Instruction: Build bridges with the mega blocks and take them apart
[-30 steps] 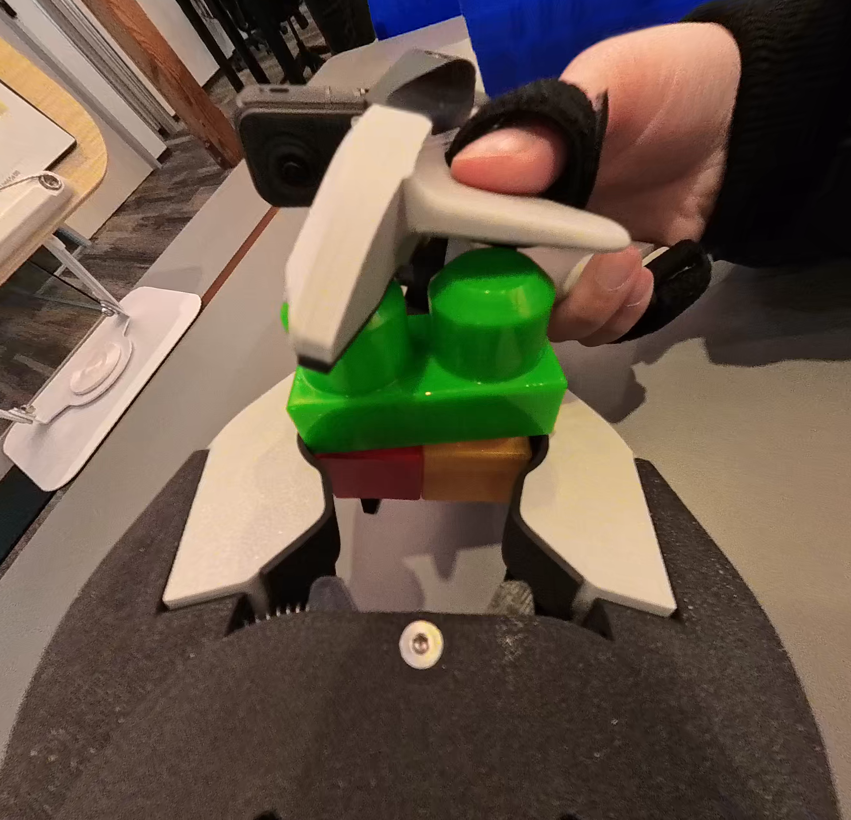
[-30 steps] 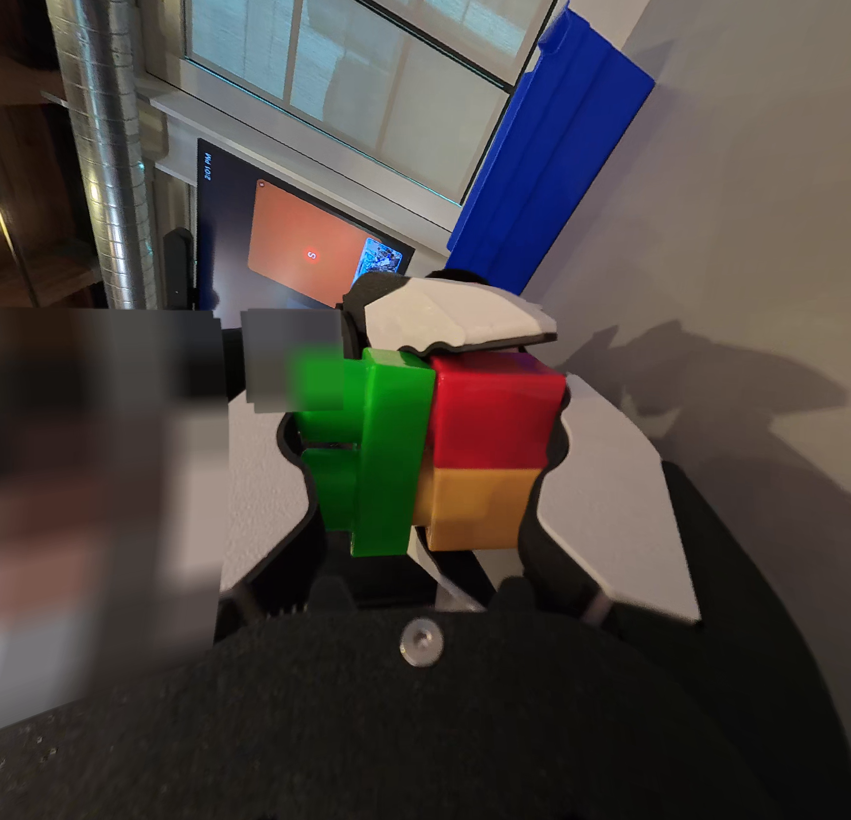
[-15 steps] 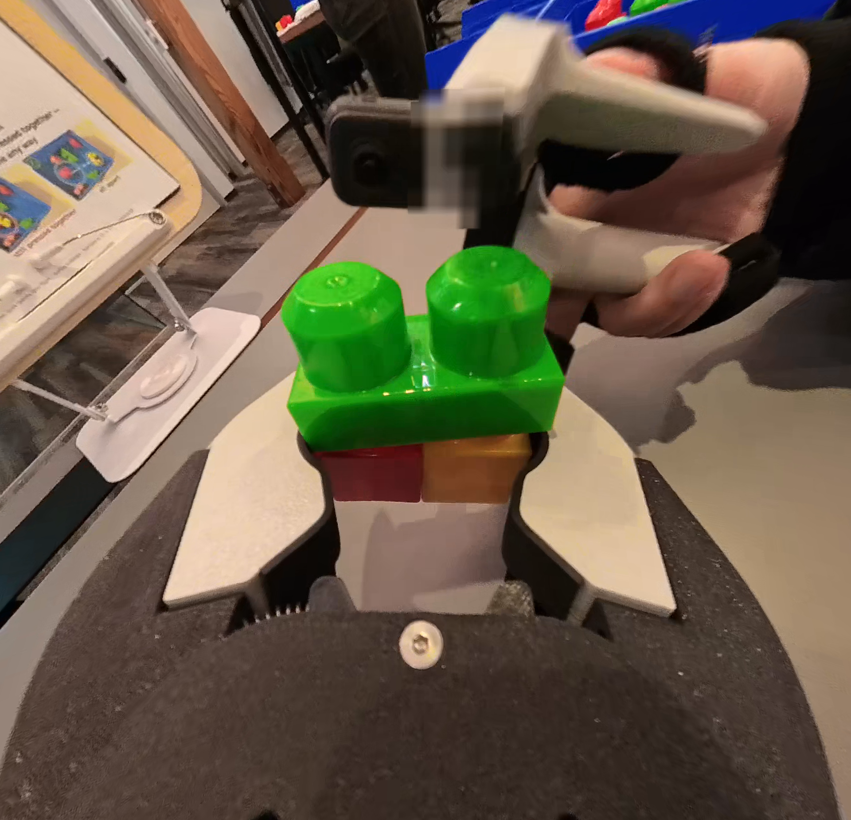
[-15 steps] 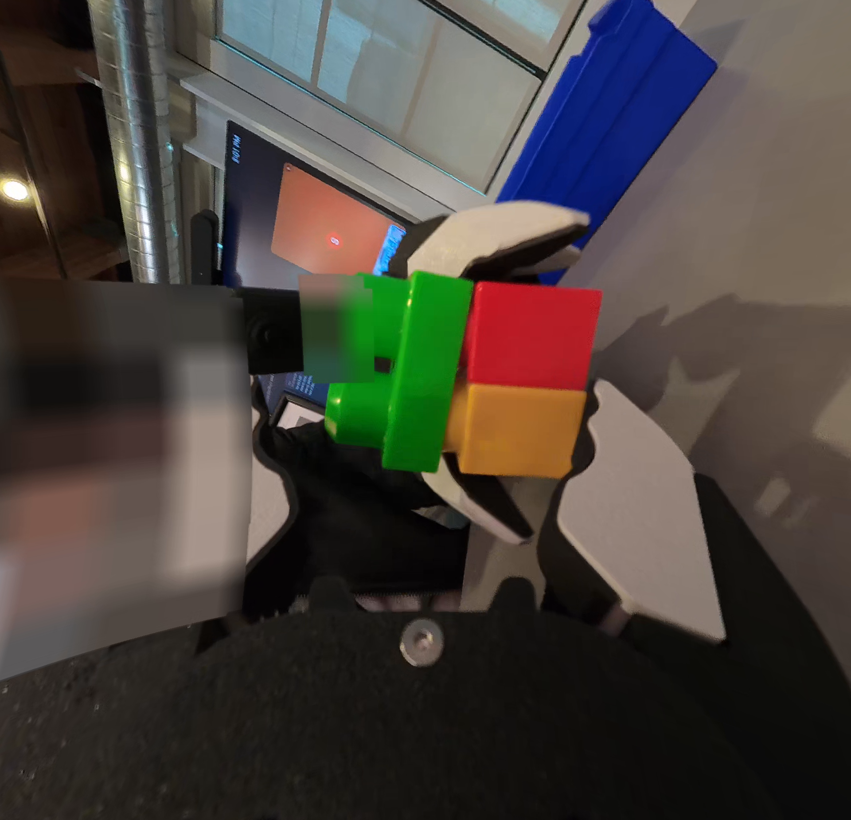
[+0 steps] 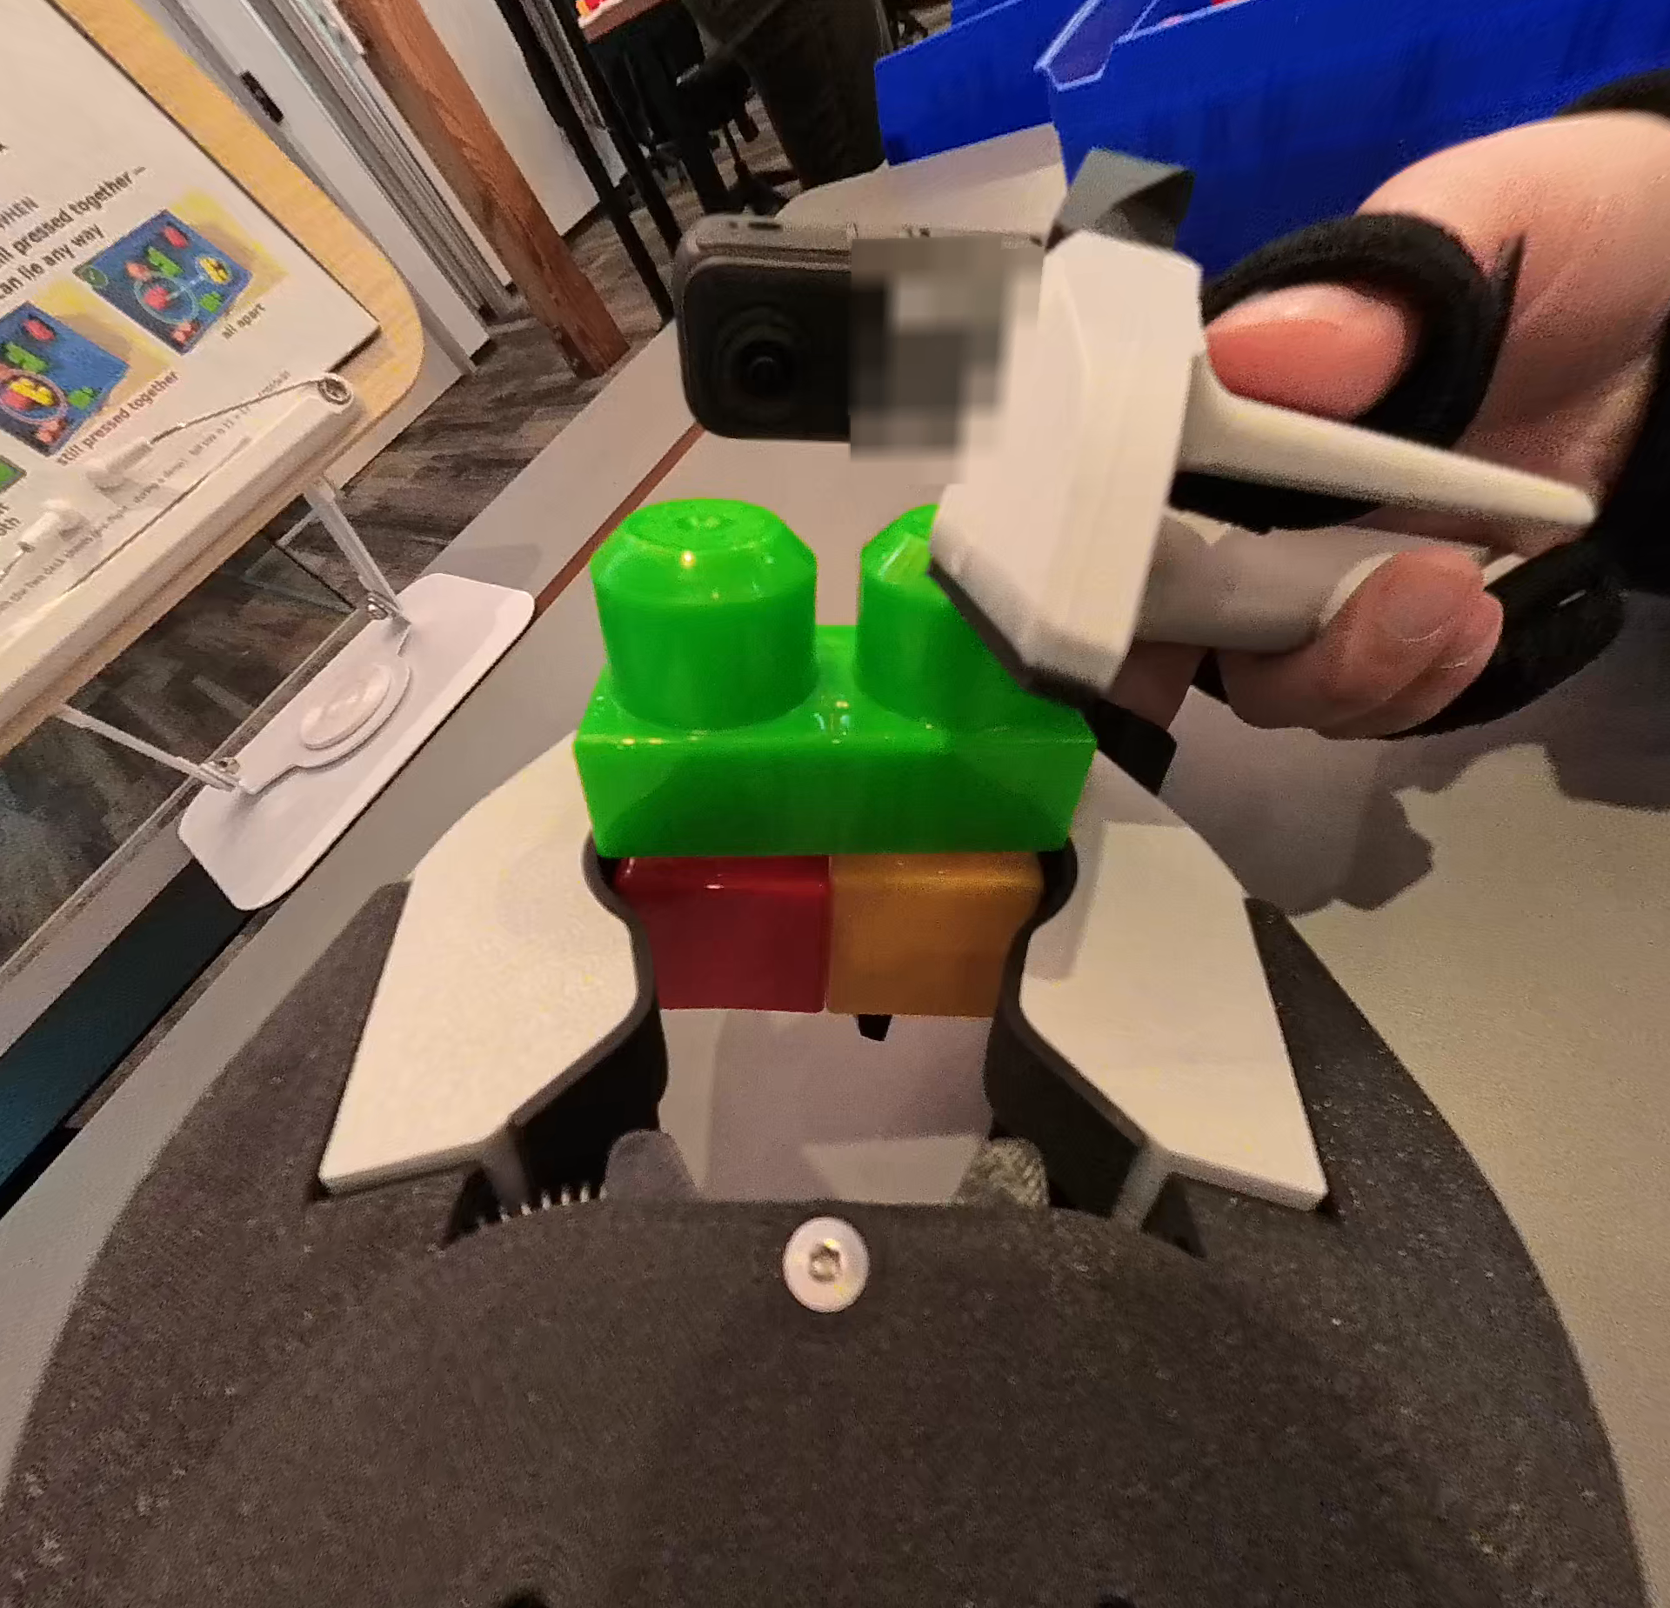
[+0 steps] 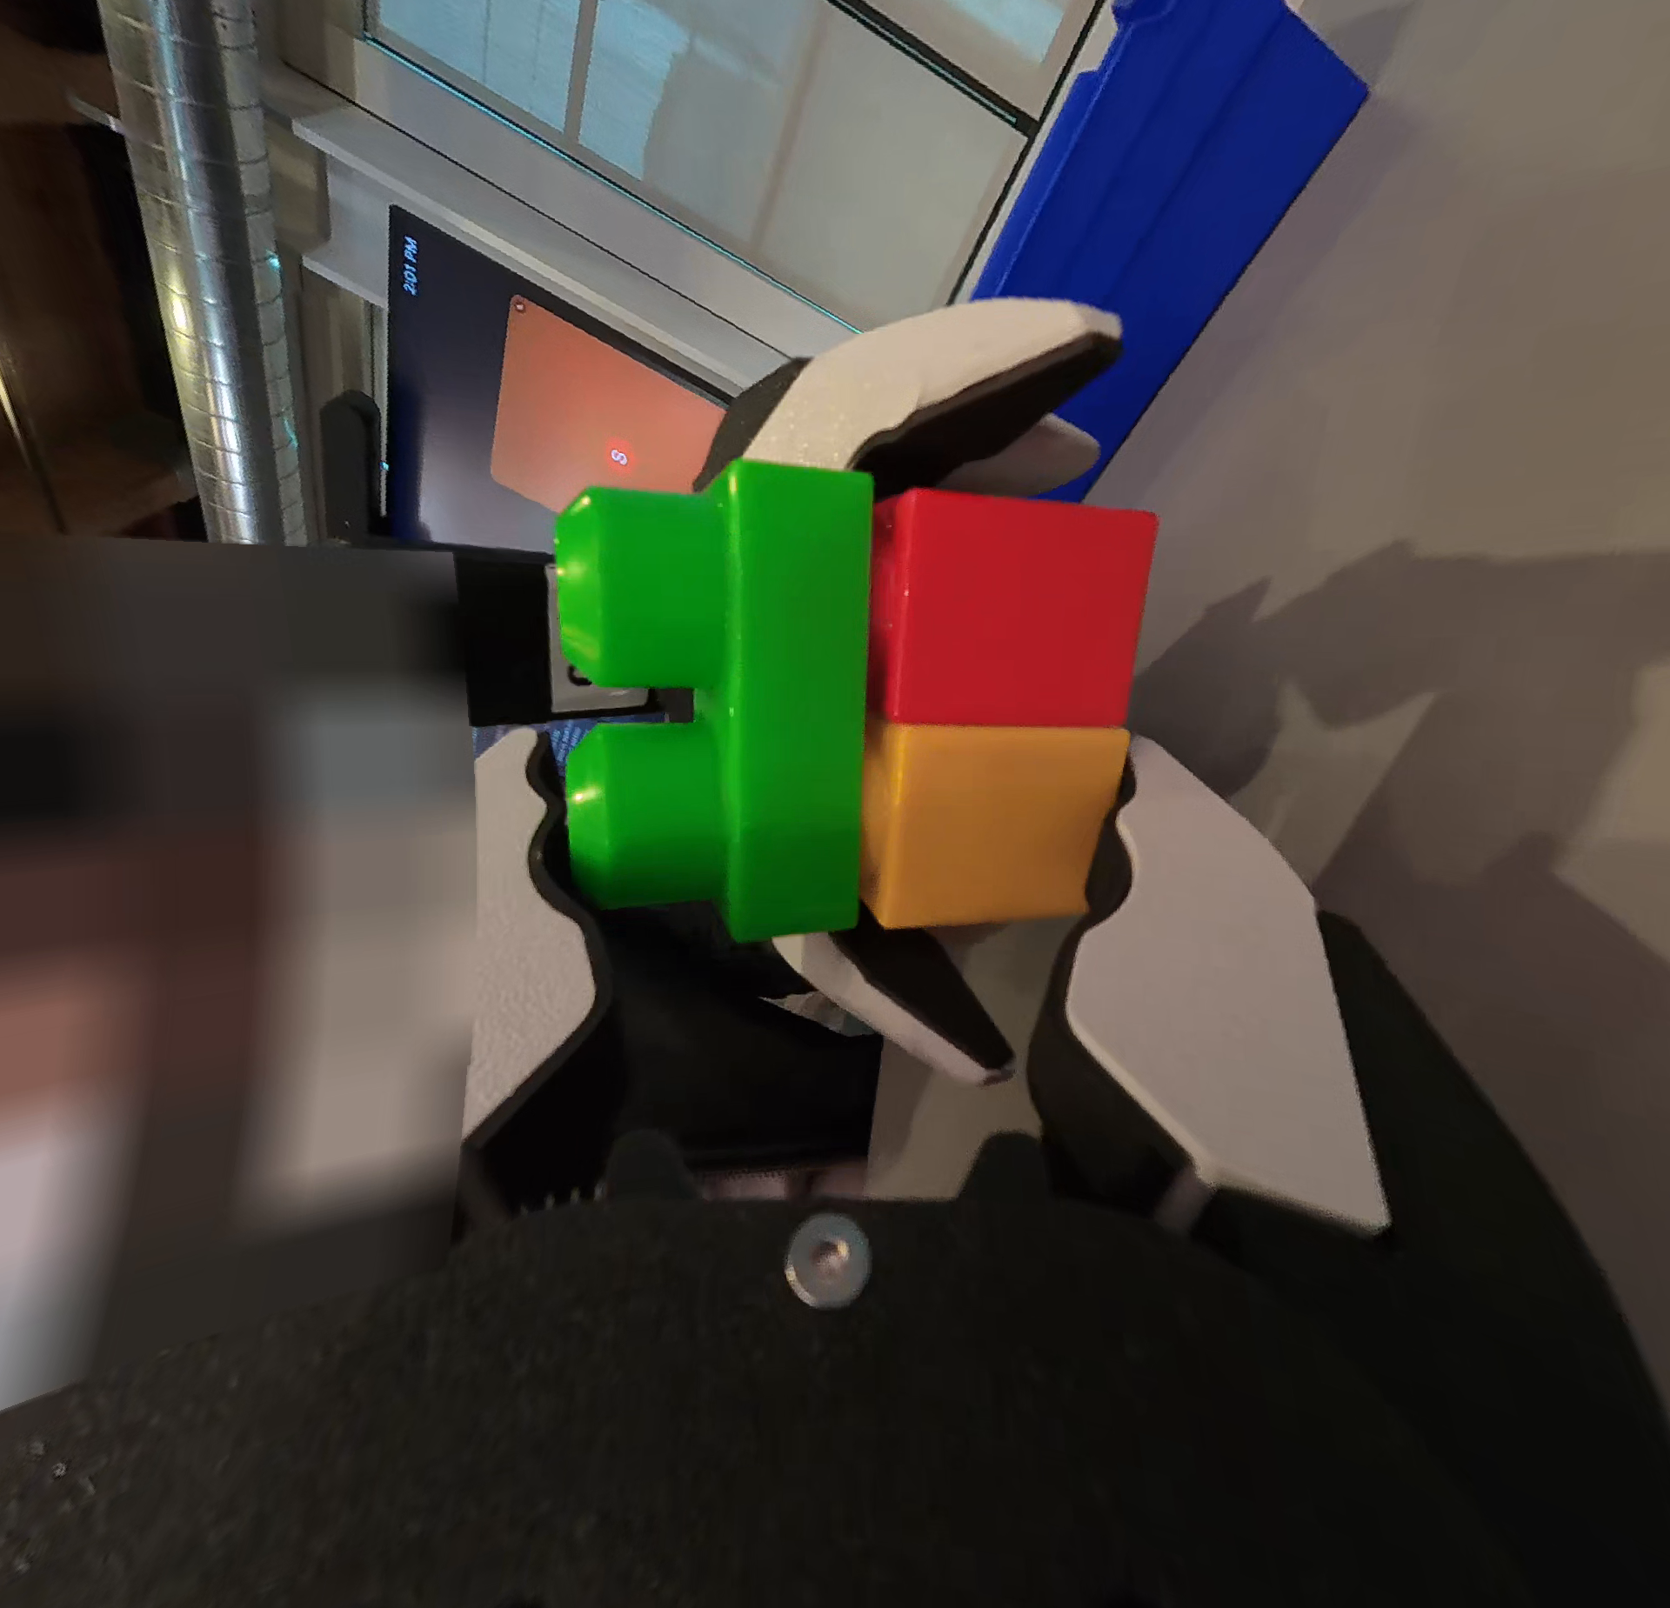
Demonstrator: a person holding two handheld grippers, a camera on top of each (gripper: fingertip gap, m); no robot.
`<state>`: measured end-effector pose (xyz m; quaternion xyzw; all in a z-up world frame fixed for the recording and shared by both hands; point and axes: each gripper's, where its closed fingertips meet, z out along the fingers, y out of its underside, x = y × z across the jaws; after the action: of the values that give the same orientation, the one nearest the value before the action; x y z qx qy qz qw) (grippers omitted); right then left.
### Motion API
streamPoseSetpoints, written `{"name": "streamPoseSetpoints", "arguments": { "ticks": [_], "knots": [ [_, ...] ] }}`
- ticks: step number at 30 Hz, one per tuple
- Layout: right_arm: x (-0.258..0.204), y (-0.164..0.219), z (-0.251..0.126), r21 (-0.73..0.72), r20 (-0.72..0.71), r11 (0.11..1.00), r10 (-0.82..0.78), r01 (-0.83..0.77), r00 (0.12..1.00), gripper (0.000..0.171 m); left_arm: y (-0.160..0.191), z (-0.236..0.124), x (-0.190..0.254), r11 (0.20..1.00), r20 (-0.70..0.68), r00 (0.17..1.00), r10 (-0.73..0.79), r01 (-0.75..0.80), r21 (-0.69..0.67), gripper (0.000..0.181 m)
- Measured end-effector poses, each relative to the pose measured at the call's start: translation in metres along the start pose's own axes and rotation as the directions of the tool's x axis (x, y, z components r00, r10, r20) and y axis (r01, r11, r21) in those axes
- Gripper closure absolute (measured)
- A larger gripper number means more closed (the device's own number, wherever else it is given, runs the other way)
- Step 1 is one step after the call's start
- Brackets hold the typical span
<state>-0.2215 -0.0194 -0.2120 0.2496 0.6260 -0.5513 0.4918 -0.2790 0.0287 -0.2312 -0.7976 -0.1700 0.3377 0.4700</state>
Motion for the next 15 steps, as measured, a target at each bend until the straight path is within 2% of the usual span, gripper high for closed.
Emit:
{"name": "streamPoseSetpoints", "arguments": {
  "ticks": [4, 11, 14, 15],
  "knots": [
    [-0.0043, -0.0026, 0.0014, 0.023, 0.040, 1.000, -0.006, 0.005, 0.999, 0.063, -0.0035, -0.0034, -0.0030, 1.000, 0.009, 1.000, -0.003, 0.003, 0.015, 0.092],
    [-0.0021, 0.0008, 0.0021, -0.008, -0.001, 0.999, -0.032, 0.032, 1.000, 0.065, -0.0033, -0.0035, -0.0012, 1.000, -0.006, 1.000, 0.003, -0.003, 0.012, 0.092],
    [-0.0080, -0.0015, 0.0035, 0.007, 0.042, 1.000, 0.006, -0.007, 0.999, 0.064, -0.0085, -0.0068, -0.0025, 0.999, -0.012, 1.000, -0.013, 0.014, 0.043, 0.092],
    [-0.0094, -0.0027, 0.0029, 0.012, 0.053, 1.000, 0.018, -0.019, 0.998, 0.058, -0.0109, -0.0076, -0.0007, 0.998, -0.017, 1.000, -0.006, 0.007, 0.056, 0.092]
  ]
}}
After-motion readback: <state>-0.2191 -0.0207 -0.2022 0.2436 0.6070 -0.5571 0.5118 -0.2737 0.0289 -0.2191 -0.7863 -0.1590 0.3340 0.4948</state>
